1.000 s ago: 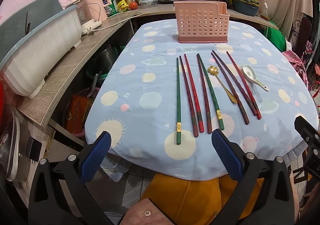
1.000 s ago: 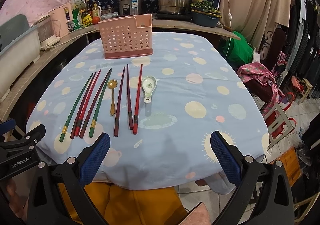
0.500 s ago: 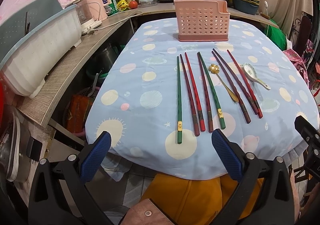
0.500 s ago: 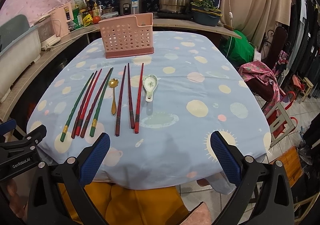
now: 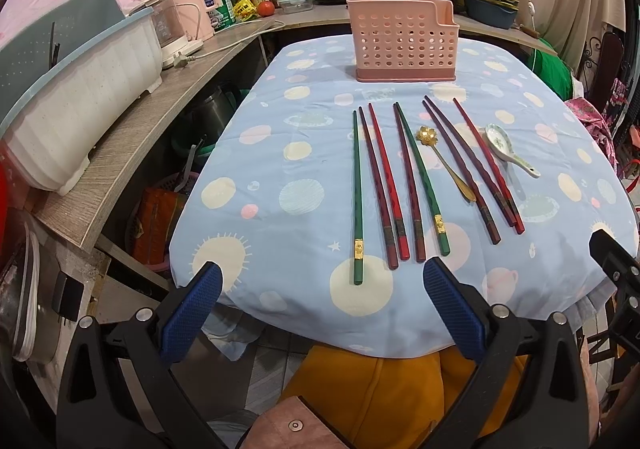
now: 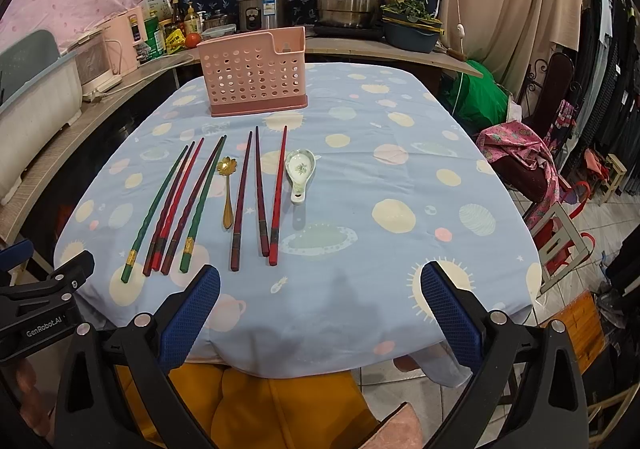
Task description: Organize utensils
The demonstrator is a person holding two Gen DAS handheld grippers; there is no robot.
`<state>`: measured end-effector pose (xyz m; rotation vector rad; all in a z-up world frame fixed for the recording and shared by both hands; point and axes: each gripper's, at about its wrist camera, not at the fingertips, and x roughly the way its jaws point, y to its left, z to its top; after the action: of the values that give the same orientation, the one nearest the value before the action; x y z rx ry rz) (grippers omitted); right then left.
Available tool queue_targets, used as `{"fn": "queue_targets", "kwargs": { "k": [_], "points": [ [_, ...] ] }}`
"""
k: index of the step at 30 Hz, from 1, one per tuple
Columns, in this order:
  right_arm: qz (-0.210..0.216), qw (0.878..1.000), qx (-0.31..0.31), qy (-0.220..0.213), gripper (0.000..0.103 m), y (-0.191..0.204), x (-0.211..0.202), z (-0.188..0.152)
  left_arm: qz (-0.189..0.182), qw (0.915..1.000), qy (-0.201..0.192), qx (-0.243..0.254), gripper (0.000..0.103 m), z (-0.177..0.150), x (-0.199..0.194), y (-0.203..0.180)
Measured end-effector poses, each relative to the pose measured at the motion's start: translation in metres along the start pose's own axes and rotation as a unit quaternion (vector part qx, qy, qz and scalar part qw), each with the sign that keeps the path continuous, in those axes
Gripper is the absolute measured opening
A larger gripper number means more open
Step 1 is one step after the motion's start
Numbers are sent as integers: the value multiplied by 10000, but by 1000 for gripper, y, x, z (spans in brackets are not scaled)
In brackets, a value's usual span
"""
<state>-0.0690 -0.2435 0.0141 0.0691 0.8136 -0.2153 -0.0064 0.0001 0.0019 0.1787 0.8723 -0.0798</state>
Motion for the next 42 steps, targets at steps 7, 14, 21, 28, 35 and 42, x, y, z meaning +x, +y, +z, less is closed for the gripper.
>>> {"fn": "queue_targets", "kwargs": {
  "k": [7,14,21,28,35,42],
  "points": [
    [3,10000,8,14,96,0,0,-1,-14,10000,20,11,96,-1,2,0],
    [-2,10000,36,31,96,-1,2,-2,-30,9999,97,-2,96,-3,8,-1],
    [-13,9996,167,223,96,-5,18,-6,-90,9982,495,-311,96,-2,38,16],
    [37,9990,234,386,96,-7,37,-4,-134,9966,747,-331,96,-3,71,20],
    [56,9986,255,450,96,-6,54,4,-283,9940,1013,-300,81,0,103,14],
    [184,9984,357,407,96,-8,69,22,-679,9936,891,-171,30,4,97,7]
  ]
}}
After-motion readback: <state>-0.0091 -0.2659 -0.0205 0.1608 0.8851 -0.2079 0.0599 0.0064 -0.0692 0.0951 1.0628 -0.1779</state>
